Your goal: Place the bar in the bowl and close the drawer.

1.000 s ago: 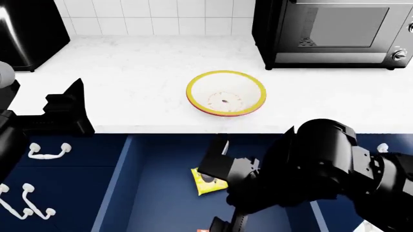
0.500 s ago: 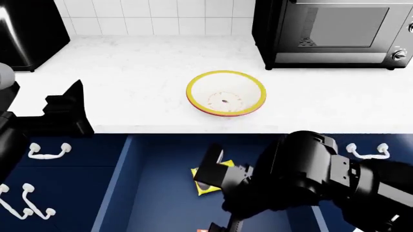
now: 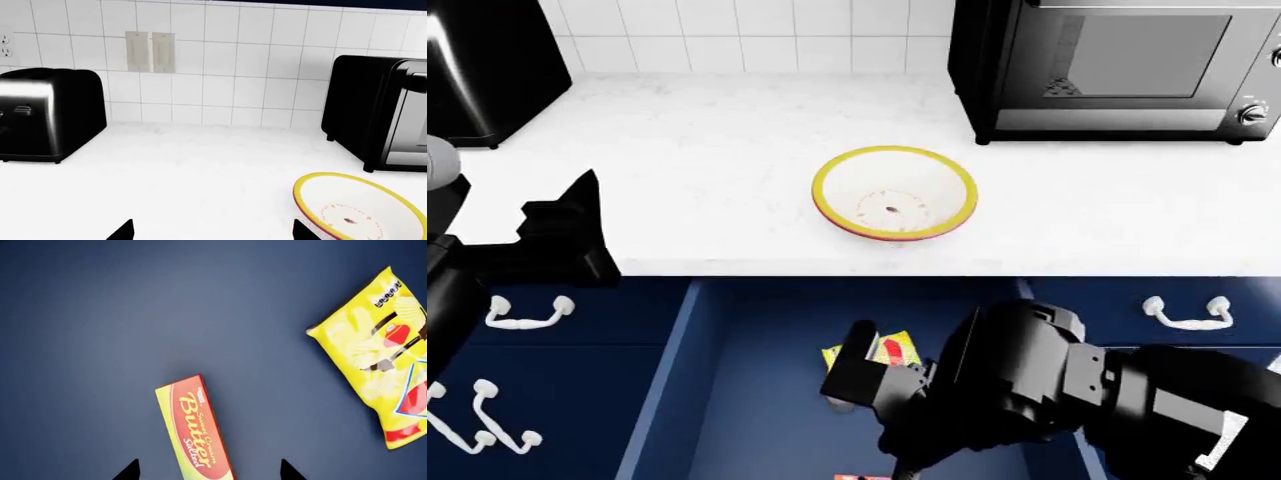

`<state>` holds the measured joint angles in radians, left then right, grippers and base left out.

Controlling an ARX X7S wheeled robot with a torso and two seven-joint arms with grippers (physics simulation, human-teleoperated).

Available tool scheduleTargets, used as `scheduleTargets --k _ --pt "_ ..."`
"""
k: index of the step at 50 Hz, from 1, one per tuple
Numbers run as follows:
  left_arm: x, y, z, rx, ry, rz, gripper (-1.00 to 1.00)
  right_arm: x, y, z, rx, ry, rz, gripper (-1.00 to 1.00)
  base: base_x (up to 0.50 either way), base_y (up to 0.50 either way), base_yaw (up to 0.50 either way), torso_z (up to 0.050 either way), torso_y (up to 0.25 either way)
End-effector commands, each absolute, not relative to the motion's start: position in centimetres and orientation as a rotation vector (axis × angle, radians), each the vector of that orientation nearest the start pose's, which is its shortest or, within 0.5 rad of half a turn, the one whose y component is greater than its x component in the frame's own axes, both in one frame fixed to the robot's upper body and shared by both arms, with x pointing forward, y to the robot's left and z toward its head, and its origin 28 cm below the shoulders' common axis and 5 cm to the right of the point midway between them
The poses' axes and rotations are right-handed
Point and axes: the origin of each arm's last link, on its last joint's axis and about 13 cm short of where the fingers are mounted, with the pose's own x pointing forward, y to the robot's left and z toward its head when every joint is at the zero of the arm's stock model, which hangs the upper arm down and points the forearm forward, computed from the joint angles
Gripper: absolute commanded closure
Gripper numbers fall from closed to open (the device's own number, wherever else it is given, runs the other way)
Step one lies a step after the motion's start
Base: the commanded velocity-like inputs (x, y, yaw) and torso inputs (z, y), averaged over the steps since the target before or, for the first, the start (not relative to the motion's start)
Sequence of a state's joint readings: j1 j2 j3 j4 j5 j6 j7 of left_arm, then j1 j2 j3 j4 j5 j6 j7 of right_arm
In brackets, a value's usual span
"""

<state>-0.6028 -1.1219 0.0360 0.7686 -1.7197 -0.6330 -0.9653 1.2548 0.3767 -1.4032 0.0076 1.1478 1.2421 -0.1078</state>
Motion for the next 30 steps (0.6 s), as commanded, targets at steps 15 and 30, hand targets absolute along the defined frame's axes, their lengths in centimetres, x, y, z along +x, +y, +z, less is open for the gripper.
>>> scheduleTargets --k 15,30 --pt "16.8 27.7 27.2 -0.053 -0.033 -0.001 -1.00 28.6 -4.8 12.7 -0.749 1.070 1.027 -1.00 0.00 0.00 0.00 0.000 0.000" --pt "17.0 27.9 26.8 -0.061 -0.023 0.002 -1.00 29.0 -4.4 11.3 -0.764 1.091 1.008 -1.00 0.00 0.00 0.00 0.000 0.000"
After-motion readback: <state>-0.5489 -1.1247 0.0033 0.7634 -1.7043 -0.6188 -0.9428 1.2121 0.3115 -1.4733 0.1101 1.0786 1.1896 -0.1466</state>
